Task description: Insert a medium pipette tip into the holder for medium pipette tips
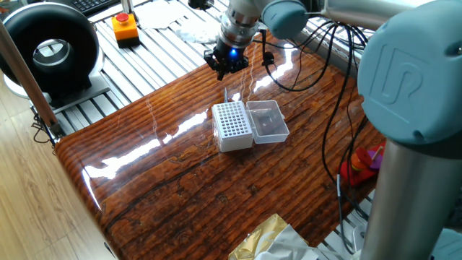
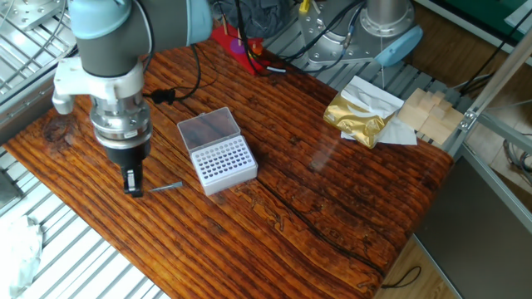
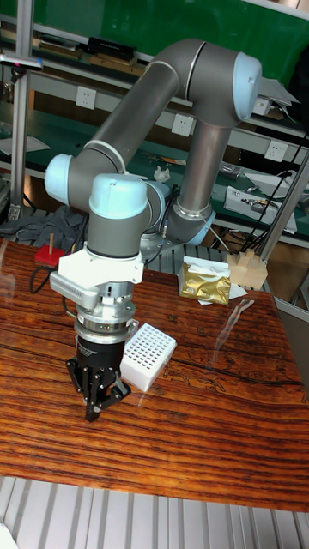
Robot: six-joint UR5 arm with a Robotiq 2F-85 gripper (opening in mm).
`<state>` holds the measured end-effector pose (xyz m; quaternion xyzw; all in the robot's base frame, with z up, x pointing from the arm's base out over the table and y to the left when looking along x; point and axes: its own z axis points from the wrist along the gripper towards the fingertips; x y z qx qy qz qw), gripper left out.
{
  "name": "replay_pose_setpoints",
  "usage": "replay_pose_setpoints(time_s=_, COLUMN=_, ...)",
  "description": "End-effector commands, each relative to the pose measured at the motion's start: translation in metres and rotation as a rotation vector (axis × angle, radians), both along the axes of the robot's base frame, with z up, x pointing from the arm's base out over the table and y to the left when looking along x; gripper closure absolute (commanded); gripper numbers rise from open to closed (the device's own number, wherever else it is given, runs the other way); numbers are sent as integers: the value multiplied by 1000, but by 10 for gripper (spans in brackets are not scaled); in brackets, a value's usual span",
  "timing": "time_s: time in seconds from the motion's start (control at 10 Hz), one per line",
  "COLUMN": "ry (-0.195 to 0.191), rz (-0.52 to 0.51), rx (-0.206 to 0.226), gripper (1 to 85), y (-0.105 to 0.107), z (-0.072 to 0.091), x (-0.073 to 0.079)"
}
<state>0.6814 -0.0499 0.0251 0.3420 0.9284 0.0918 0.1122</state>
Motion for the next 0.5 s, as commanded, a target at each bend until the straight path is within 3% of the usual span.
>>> replay_pose_setpoints(time_s=0.0, ry=-13, rz=-10, rx=38, gripper=847, y=13, z=2, x=-4)
replay_pose_setpoints(time_s=0.2, ry=-22, rz=-12, rx=99, gripper=847, y=27, z=15, x=-9)
replay_pose_setpoints(time_s=0.4, ry=-7, rz=-10, rx=91, gripper=847, y=31, z=21, x=-21)
